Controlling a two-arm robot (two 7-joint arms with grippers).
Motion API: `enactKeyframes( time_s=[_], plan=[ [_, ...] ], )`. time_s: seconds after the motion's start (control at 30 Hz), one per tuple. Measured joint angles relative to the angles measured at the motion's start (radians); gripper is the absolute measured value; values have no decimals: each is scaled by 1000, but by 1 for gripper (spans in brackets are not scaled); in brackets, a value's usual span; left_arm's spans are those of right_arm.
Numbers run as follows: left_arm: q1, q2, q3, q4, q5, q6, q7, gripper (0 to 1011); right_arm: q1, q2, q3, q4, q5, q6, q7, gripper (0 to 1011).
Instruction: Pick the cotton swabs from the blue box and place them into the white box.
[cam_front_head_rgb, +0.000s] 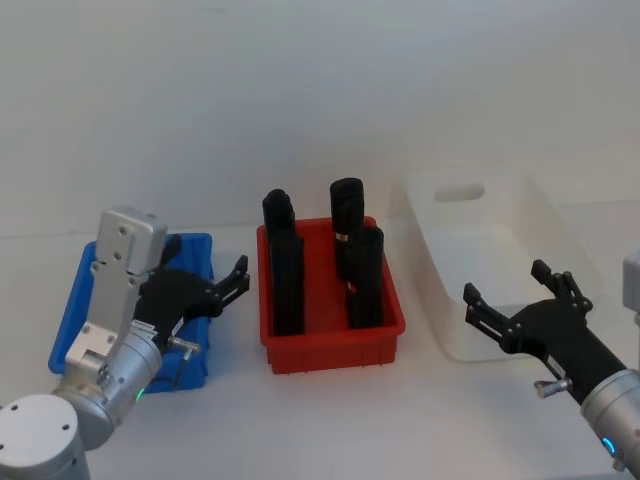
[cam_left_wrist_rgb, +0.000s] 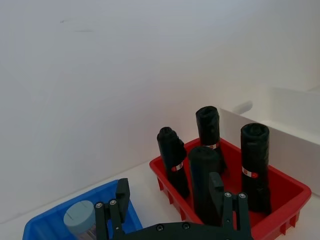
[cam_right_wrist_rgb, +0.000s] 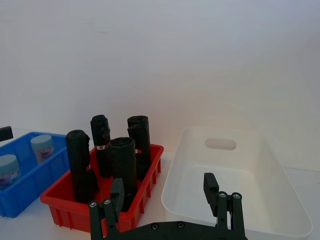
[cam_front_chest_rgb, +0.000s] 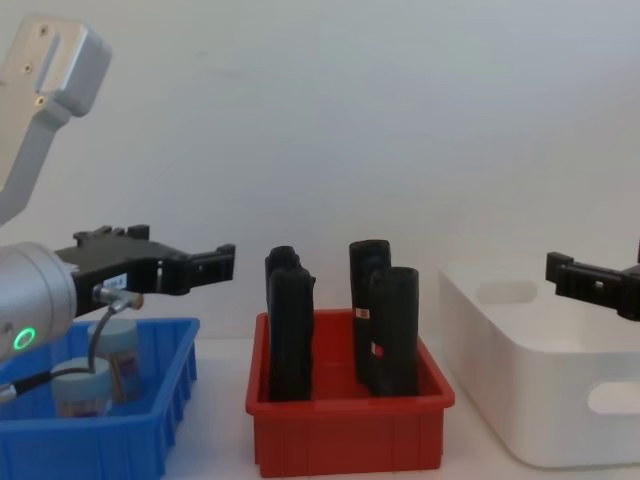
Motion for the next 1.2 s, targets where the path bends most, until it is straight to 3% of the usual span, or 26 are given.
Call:
enactKeyframes(
  time_s=[0.5, 1.2],
  plan=[
    [-56, -4, -44, 150, -63, 54, -37, 1004, 0, 0, 0, 0, 0, 0, 0, 1002],
    [-126, -15, -82, 349, -74, 89, -55, 1004, 0, 0, 0, 0, 0, 0, 0, 1001]
  ],
)
